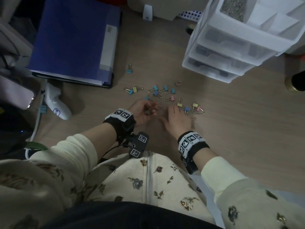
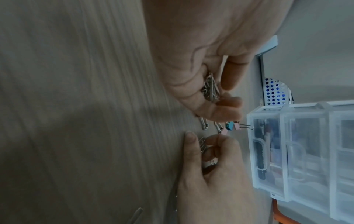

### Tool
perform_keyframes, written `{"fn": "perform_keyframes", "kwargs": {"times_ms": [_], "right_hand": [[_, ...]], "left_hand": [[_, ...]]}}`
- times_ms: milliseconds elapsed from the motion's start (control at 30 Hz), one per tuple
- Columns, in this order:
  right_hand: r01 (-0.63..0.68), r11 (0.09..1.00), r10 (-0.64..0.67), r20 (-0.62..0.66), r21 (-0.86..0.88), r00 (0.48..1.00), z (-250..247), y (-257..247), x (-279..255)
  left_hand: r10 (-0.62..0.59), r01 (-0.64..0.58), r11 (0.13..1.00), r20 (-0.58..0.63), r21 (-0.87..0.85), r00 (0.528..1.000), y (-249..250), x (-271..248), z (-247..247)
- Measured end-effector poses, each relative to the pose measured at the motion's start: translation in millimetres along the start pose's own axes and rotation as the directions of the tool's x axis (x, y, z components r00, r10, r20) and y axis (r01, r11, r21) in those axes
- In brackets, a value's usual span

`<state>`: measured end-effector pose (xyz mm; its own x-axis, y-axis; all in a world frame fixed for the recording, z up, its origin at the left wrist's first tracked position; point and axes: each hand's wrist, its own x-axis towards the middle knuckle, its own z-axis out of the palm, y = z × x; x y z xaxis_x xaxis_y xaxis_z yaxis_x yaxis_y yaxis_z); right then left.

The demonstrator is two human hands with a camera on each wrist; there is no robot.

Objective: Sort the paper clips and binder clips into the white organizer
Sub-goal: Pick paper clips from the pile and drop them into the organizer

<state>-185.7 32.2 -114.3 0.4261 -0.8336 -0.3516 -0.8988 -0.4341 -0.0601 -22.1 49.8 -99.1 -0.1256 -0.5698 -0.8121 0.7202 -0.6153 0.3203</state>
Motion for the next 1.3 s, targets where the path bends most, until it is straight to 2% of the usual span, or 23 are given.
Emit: {"fn": "perform_keyframes", "kwargs": {"times_ms": [133,200,333,400,567,700,800,933,1000,1133,1233,1300], "right_hand": [[-0.006,1.0,0.006,0.029,0.003,1.0,0,-11,2],[0.012,1.0,-0.011,-0.012,0.026,1.0,-1,-14,1],[0.033,0.998,-0.029,0.073,-0.06,0.997,-1,-16,4],[0.041,0.994,-0.04,0.012,-0.102,0.999,-6,-17,3],[0.083,0.996,-0.081,0.041,-0.04,0.996,-5,-13,0],[0.009,0.993,-0.014,0.046,0.122,0.999,-9,-9,2],[-0.034,0.951,0.045,-0.03,0.307,0.999,-20,-2,4],[0.165,0.861,-0.072,-0.206,0.481,0.976,-36,-11,4],[0.248,0.836,-0.152,-0.228,0.489,0.962,-39,-20,3],[0.39,0.838,-0.272,-0.328,0.382,0.905,-30,-23,3],[0.414,0.832,-0.249,-0.418,0.37,0.874,-31,-10,2],[0.368,0.86,-0.173,-0.477,0.353,0.861,-31,6,2]], "left_hand": [[0.016,-0.016,0.999,-0.011,0.044,1.0,3,1,-4],[0.017,-0.016,0.998,-0.016,0.063,1.0,3,0,-4],[0.023,-0.021,0.995,-0.018,0.099,1.0,3,1,-5],[0.026,-0.023,0.993,-0.028,0.119,0.999,3,2,-5],[0.033,-0.024,0.989,-0.053,0.148,0.998,2,4,-4],[0.033,-0.02,0.988,-0.079,0.156,0.996,1,5,-4],[0.042,-0.03,0.988,-0.075,0.149,0.996,0,5,-1],[0.041,-0.036,0.988,-0.026,0.153,0.999,-5,6,8],[0.037,-0.037,0.986,0.004,0.162,0.999,-7,4,13],[0.018,-0.031,0.989,0.094,0.147,0.995,-9,3,21],[0.015,-0.023,0.992,0.061,0.125,0.998,-6,2,22],[0.005,-0.001,0.991,-0.028,0.136,1.0,-5,5,22]]}}
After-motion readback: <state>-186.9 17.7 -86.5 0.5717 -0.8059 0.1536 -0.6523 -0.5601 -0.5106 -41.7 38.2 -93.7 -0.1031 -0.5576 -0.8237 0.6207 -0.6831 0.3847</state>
